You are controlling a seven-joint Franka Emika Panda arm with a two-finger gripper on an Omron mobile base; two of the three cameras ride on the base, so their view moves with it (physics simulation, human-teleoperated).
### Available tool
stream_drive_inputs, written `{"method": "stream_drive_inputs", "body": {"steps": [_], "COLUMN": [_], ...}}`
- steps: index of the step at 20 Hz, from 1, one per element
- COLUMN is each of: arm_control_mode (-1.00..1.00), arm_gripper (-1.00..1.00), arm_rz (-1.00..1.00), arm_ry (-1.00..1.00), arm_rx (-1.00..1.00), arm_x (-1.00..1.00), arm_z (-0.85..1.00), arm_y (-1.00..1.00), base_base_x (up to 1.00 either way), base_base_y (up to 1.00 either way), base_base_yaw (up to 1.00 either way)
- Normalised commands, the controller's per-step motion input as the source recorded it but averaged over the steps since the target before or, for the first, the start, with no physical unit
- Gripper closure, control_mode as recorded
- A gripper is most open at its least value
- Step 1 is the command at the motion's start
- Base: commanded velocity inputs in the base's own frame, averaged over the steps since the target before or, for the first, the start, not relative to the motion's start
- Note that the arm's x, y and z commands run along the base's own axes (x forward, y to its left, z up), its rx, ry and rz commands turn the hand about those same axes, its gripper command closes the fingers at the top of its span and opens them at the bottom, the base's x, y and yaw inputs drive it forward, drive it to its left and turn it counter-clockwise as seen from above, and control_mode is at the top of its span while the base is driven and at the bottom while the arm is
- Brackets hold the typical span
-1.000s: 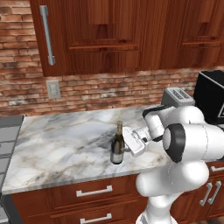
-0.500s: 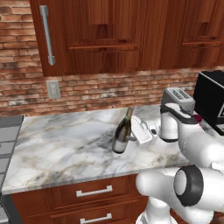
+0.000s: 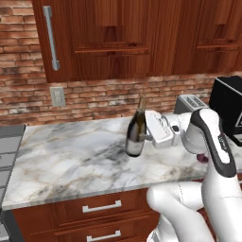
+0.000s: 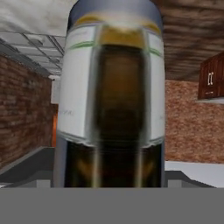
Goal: There is a wine glass and glass cup on the dining counter. Place the wine bottle next to the wine glass and the juice bottle next to the glass cup.
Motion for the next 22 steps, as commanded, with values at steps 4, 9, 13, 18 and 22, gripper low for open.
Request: {"method": "stream_drive_inputs", "body": {"steps": [4,9,13,18,22], "arm_control_mode": [-1.00,-1.00,-1.00,-1.00,1.00], "arm_gripper": [1.00,1.00,1.00,1.00,1.00], "arm_rz": [0.00,0.01,0.00,0.00,0.00], "arm_ry": [0.01,0.01,0.00,0.00,0.00], "arm_rx": [-0.13,-0.05,-0.04,0.00,0.00], "arm_x": [-0.62,-0.54,-0.05,0.00,-0.09], "arm_z": [0.36,0.00,0.00,0.00,0.00], "arm_y": [-0.28,-0.66,-0.22,-0.04,0.01], "base_base_x": [0.00,0.00,0.00,0.00,-0.07], "base_base_y": [0.00,0.00,0.00,0.00,0.04], "base_base_yaw": [0.00,0.00,0.00,0.00,0.00]}}
